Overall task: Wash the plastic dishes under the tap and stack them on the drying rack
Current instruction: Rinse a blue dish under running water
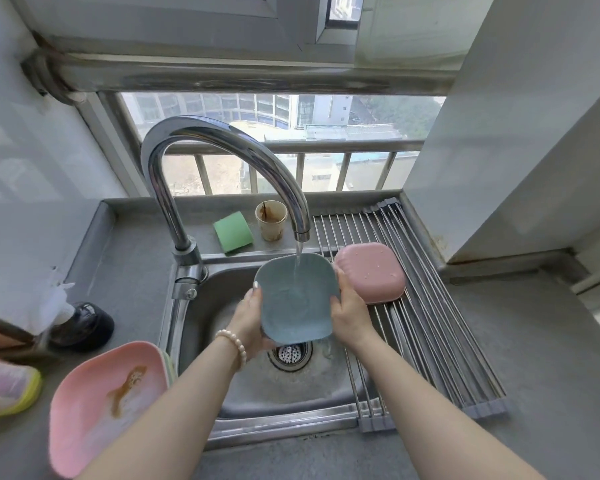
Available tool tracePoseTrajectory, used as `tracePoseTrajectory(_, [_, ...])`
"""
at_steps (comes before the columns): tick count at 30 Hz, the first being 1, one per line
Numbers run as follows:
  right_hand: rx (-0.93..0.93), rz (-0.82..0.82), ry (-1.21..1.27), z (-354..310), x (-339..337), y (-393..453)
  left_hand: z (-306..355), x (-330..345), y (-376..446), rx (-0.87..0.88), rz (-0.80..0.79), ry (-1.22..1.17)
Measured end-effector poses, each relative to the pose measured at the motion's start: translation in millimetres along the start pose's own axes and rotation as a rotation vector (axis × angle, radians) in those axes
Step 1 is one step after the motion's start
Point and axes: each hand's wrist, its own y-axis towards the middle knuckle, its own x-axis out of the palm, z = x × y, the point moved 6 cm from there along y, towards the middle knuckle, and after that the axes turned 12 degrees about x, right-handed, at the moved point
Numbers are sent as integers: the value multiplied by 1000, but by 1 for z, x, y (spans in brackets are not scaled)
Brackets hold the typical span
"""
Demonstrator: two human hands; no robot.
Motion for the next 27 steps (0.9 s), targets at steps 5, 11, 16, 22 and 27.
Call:
tracePoseTrajectory(5, [150, -140, 142, 15, 23, 10, 28, -5, 5, 226, 28, 158])
tracePoseTrajectory(11, [511, -302, 380, 24, 41, 5, 49, -21, 14, 363, 5, 690])
tracePoseTrajectory(16, [504, -318, 412, 27, 36, 5, 30, -29, 5, 69, 9, 553])
tracePoseTrajectory(22, [96, -283, -37, -3, 13, -3, -11, -22, -15, -404, -215, 145])
tracePoseTrajectory(27, [-39, -188, -326, 1, 0, -1, -26, -18, -29, -489, -426, 69])
